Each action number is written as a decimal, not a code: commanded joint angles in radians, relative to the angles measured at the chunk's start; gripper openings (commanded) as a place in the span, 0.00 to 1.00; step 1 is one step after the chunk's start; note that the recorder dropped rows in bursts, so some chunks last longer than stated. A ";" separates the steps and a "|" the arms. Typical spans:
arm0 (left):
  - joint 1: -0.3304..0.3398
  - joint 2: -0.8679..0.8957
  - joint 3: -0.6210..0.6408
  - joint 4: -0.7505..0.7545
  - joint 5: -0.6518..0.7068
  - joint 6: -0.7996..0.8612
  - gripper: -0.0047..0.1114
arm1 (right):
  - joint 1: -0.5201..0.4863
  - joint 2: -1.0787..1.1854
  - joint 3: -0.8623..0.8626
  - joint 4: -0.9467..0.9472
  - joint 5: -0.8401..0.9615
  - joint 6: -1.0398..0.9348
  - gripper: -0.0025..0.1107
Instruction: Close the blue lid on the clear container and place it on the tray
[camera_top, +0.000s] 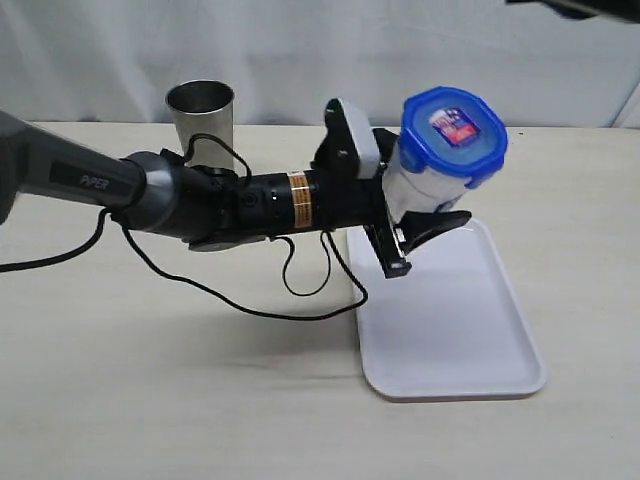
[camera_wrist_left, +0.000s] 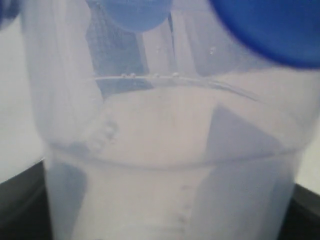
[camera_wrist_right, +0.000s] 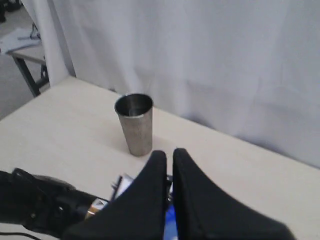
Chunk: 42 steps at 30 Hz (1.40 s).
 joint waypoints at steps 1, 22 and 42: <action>-0.040 -0.006 -0.058 -0.023 0.302 0.245 0.04 | -0.006 -0.138 0.001 -0.008 0.015 0.000 0.06; -0.136 -0.006 -0.258 0.005 1.052 1.272 0.04 | -0.004 -0.433 0.080 -0.008 0.059 0.000 0.06; -0.194 -0.006 -0.263 0.179 1.183 1.199 0.04 | -0.004 -0.435 0.084 -0.008 0.069 0.000 0.06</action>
